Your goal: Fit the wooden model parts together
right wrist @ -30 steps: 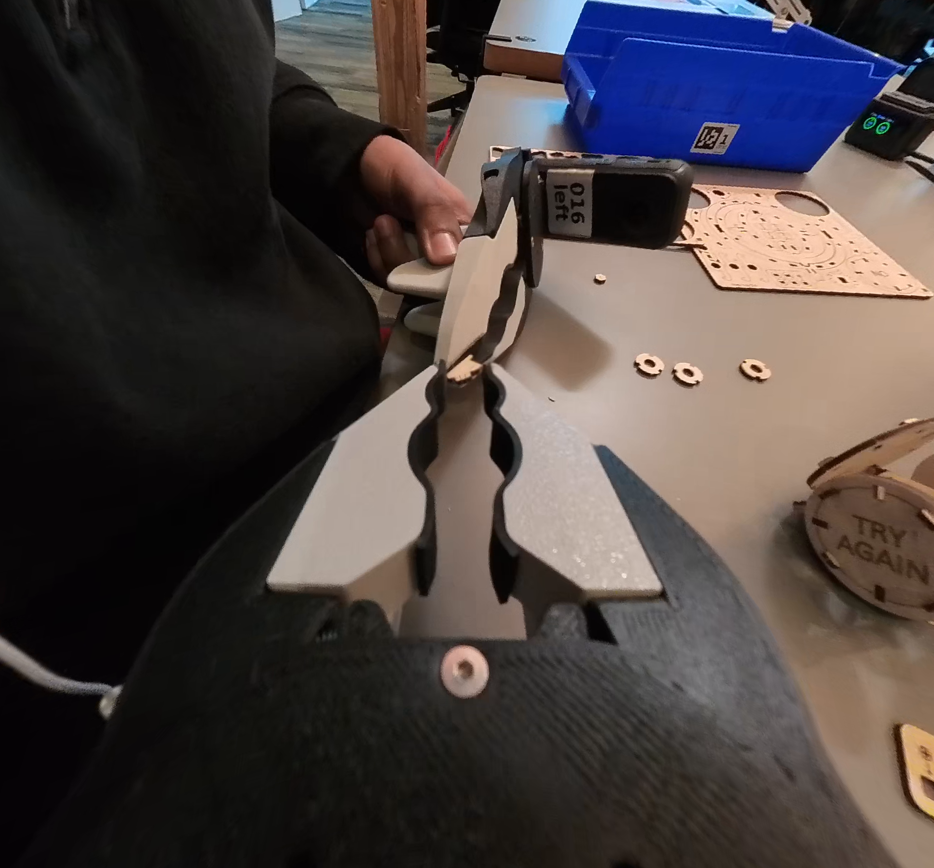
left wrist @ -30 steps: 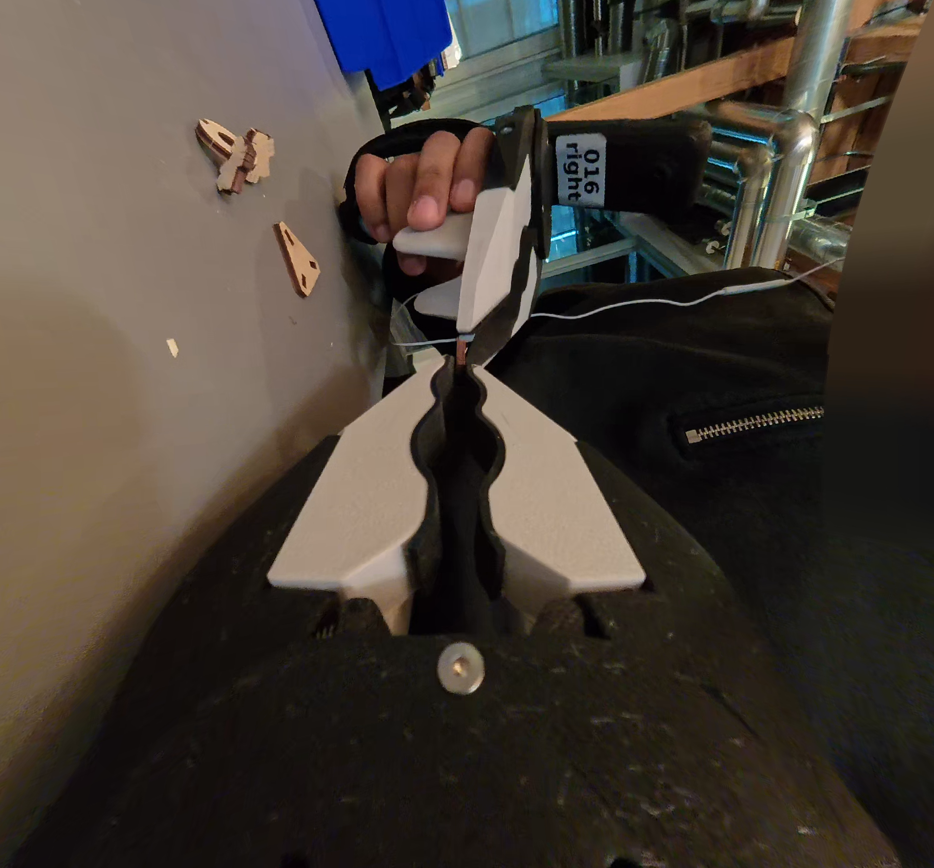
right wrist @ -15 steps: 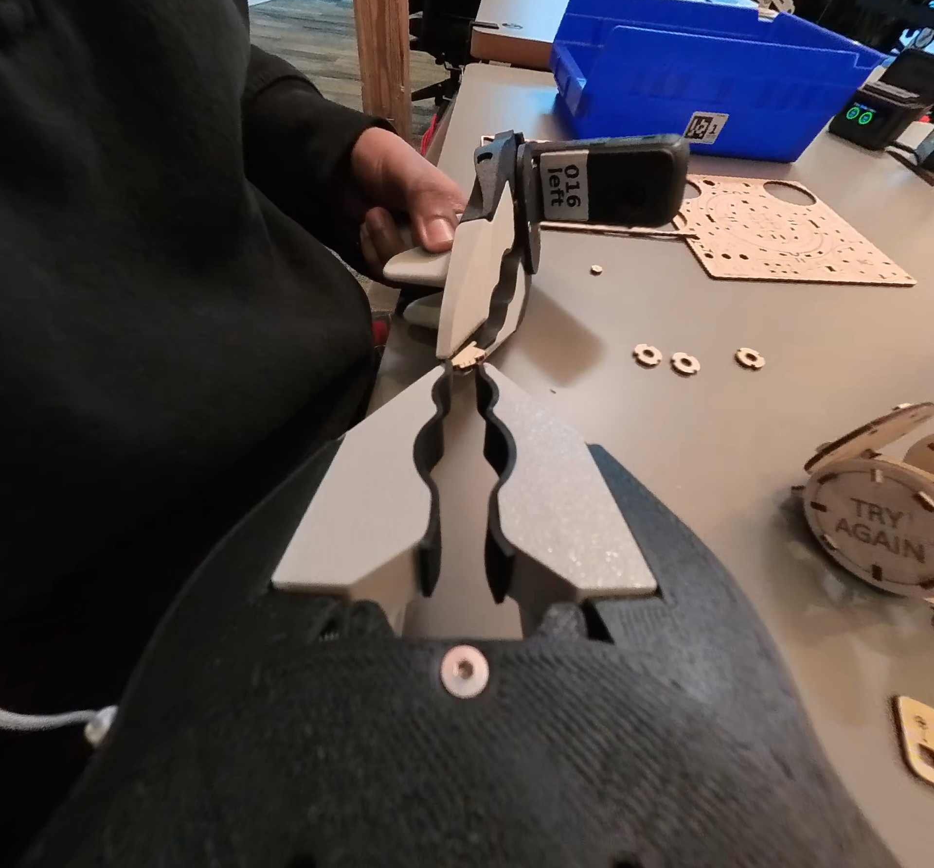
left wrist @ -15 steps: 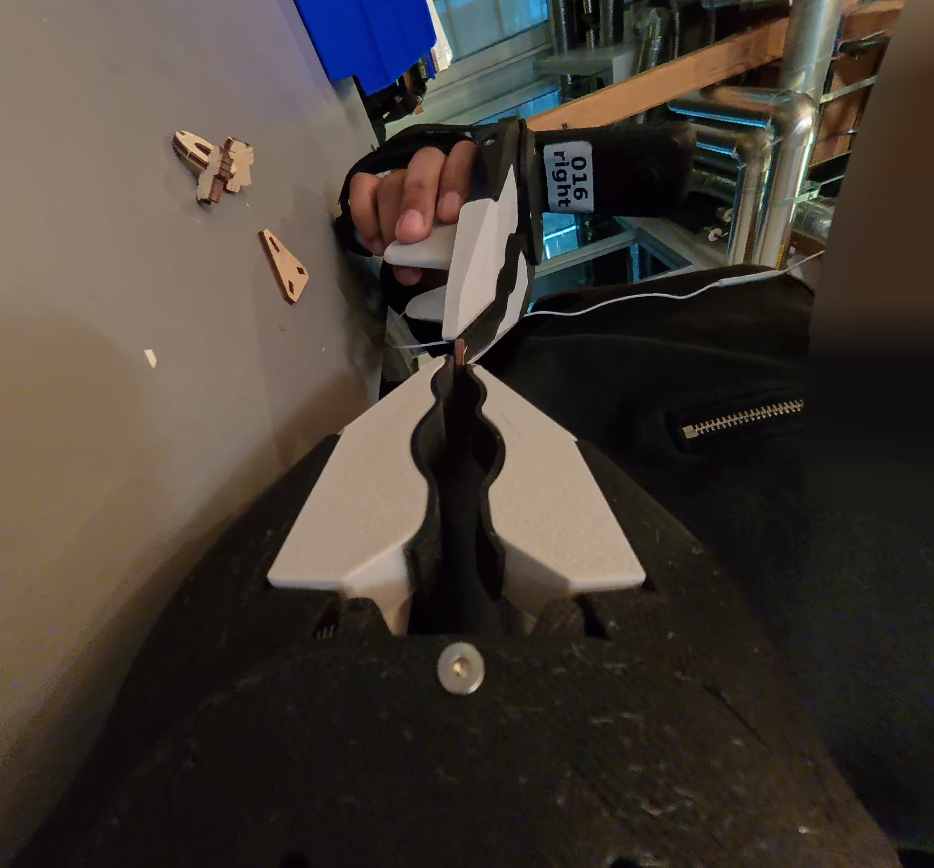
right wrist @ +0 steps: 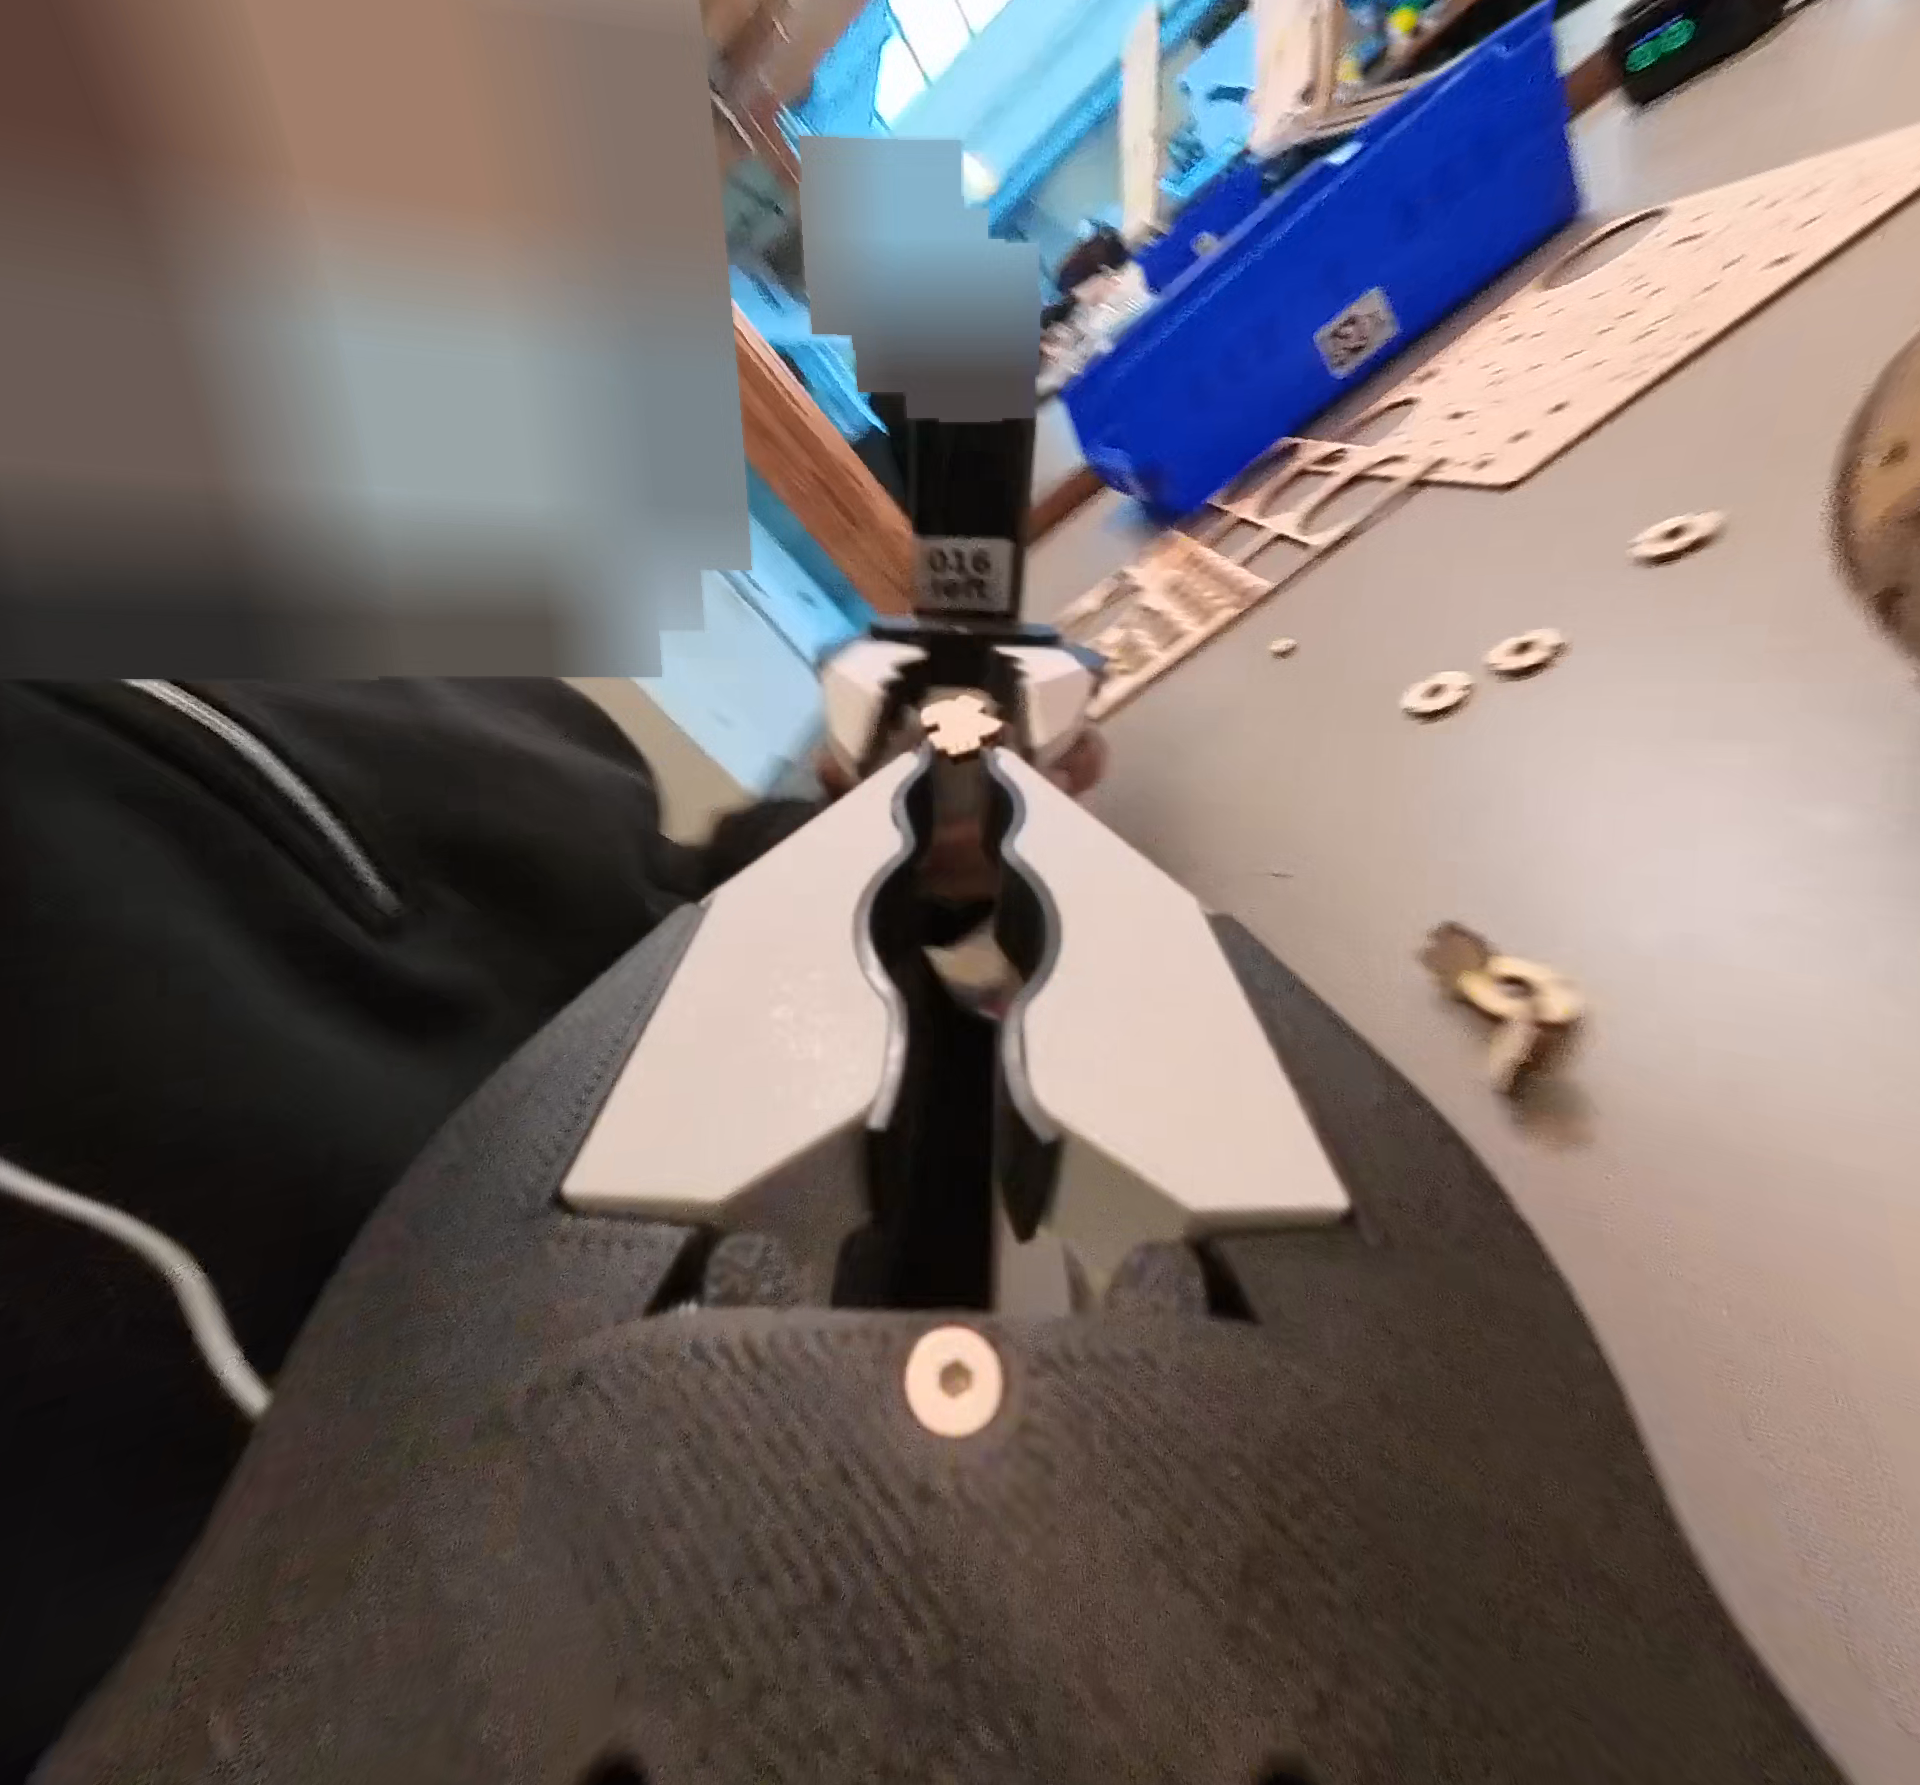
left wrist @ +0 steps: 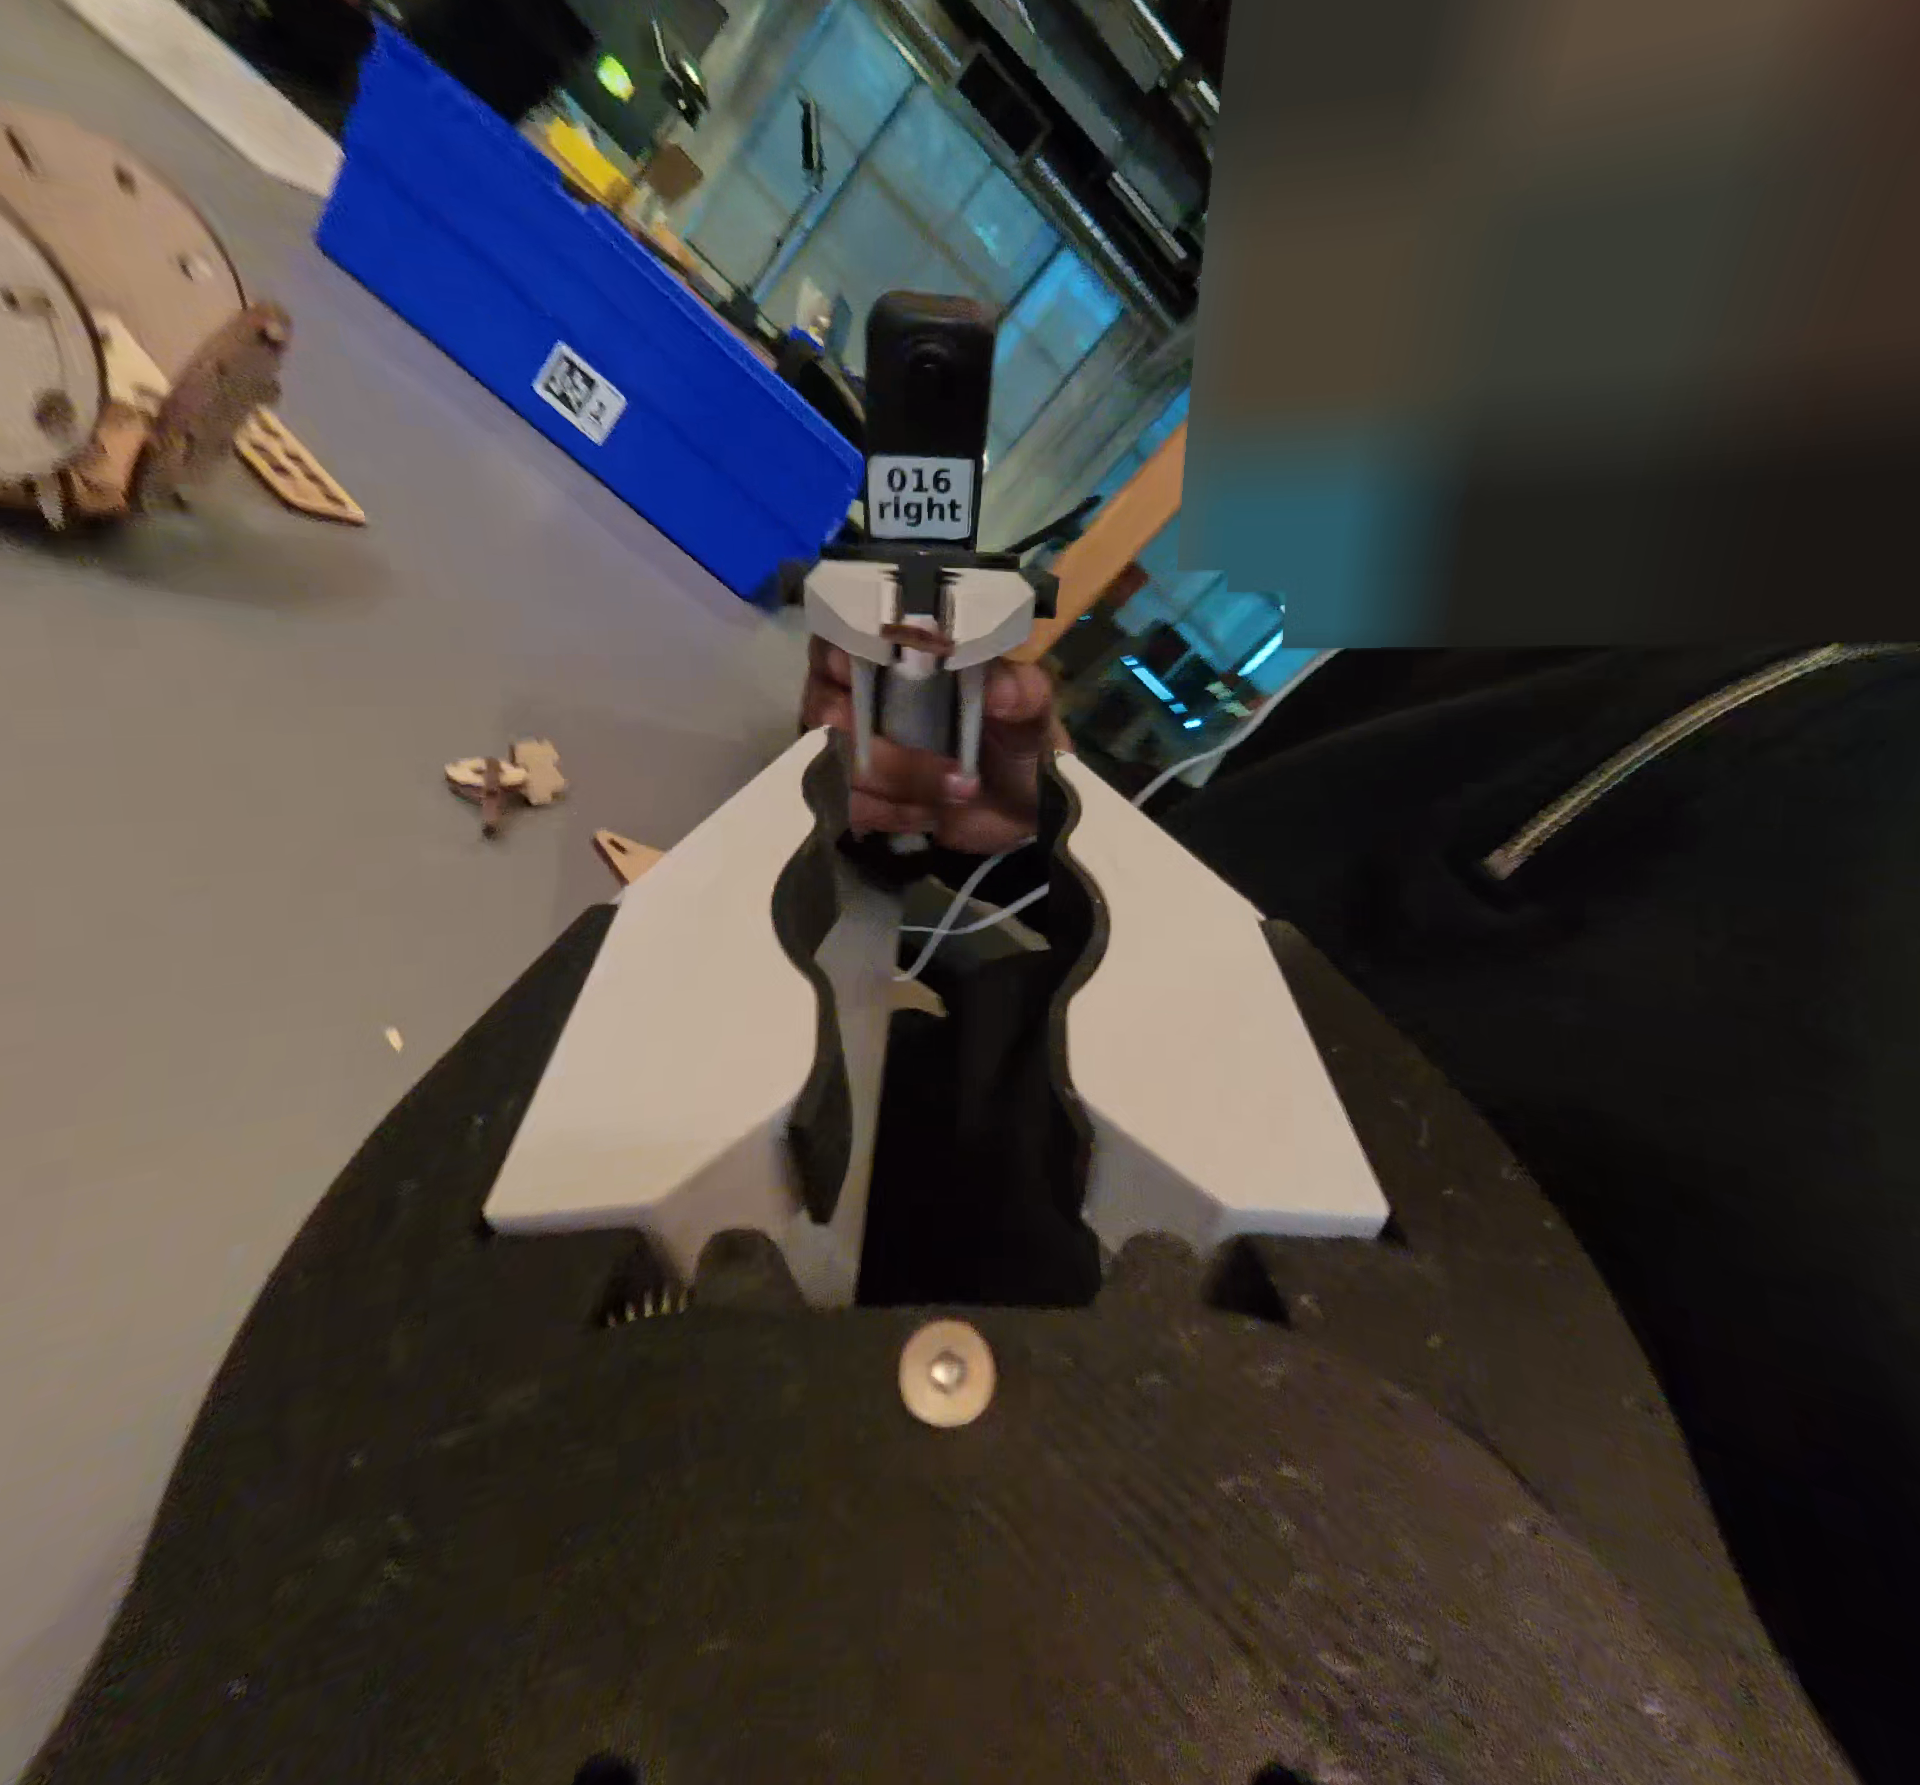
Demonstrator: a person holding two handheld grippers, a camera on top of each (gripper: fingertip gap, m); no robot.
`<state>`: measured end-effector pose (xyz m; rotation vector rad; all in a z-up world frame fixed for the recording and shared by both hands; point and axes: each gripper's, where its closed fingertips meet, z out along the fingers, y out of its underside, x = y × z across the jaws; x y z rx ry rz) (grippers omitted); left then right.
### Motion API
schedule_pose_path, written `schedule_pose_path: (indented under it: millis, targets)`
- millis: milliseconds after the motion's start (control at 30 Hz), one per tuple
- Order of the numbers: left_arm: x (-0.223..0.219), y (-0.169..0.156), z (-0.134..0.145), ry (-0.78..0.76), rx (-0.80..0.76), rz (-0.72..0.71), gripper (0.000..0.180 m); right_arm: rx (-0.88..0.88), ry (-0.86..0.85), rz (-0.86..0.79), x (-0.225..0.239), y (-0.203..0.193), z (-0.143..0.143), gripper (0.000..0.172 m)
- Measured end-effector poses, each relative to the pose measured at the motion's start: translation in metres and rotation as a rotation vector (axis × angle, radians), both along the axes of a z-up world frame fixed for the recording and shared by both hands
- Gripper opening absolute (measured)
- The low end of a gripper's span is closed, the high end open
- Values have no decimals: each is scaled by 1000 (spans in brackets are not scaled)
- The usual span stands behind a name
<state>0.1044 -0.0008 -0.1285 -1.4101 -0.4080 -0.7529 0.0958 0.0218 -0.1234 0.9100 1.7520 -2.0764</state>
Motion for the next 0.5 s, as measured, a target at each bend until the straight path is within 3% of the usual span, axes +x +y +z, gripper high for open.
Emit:
schedule_pose_path:
  millis: [100, 300, 500]
  targets:
    - [3, 6, 5, 134, 8, 41, 34, -211, -187, 90, 6, -7, 13, 6]
    - [11, 9, 29, 167, 143, 0, 22, -575, -459, 344, 18, -8, 34, 6]
    - [13, 9, 39, 236, 162, 19, 6, -679, -586, 457, 25, -14, 36, 6]
